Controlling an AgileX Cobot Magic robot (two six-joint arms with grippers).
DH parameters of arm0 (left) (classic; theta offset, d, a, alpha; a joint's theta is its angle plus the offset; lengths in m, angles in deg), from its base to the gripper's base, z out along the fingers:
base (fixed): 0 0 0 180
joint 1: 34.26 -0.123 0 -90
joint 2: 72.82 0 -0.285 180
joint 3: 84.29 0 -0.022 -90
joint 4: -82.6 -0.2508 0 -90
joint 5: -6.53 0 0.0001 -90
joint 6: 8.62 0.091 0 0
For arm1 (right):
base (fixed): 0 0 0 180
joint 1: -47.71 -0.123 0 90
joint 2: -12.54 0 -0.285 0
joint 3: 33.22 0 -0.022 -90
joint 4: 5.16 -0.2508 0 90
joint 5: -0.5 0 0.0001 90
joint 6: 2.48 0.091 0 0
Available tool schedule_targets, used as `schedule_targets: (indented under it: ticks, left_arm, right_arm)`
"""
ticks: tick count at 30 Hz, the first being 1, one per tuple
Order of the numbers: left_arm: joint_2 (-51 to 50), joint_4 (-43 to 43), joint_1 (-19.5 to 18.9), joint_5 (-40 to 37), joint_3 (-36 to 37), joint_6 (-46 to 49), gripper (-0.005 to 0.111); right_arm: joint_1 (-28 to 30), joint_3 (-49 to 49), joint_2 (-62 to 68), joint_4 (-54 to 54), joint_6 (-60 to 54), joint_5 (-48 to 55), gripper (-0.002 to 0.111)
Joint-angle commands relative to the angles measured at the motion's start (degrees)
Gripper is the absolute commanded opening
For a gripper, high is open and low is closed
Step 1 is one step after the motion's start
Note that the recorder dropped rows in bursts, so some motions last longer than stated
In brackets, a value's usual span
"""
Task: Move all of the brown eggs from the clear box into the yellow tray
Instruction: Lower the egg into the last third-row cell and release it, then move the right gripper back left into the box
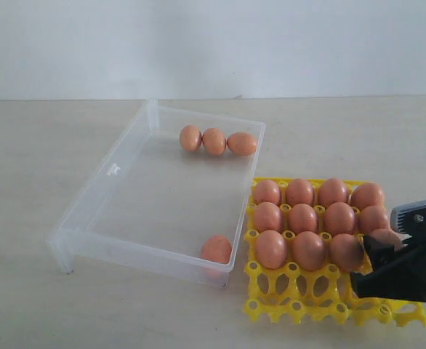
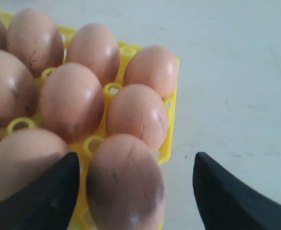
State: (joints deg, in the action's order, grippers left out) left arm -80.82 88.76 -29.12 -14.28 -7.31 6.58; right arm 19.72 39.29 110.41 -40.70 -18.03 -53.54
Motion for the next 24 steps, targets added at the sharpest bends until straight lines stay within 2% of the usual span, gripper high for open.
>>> schedule_targets:
  ticks: [1, 10, 13, 16, 19, 22, 24]
  left_arm:
    - [0.22, 0.01, -0.21, 0.22, 0.23, -0.61, 0.004]
    - [0.22, 0.01, -0.21, 0.22, 0.23, -0.61, 0.004]
    - [0.22, 0.01, -0.21, 0.22, 0.23, -0.61, 0.004]
    - [0.22, 0.01, -0.21, 0.22, 0.23, -0.61, 0.004]
    - [0.22, 0.01, -0.21, 0.22, 0.23, -0.61, 0.004]
    - [0.22, 0.01, -0.21, 0.22, 0.23, -0.61, 0.004]
    - [0.22, 0.01, -0.21, 0.22, 0.23, -0.61, 0.004]
  right_arm:
    - [0.03, -0.07, -0.30, 1.60, -0.84, -15.19, 0.061]
    - [0.03, -3.52, -3.82, 4.14, -0.64, -15.92, 0.059]
    - [0.03, -3.52, -5.83, 10.71, -0.64, -15.92, 0.040]
    - [0.03, -4.72, -9.34, 15.99, 0.55, -15.92, 0.002]
    - [0.03, -8.46, -12.63, 15.72, 5.63, -15.92, 0.001]
    - [0.03, -15.23, -15.32, 17.62, 6.10, -15.67, 0.001]
    - [0.03, -22.03, -15.68, 19.28, 5.61, -6.16, 0.001]
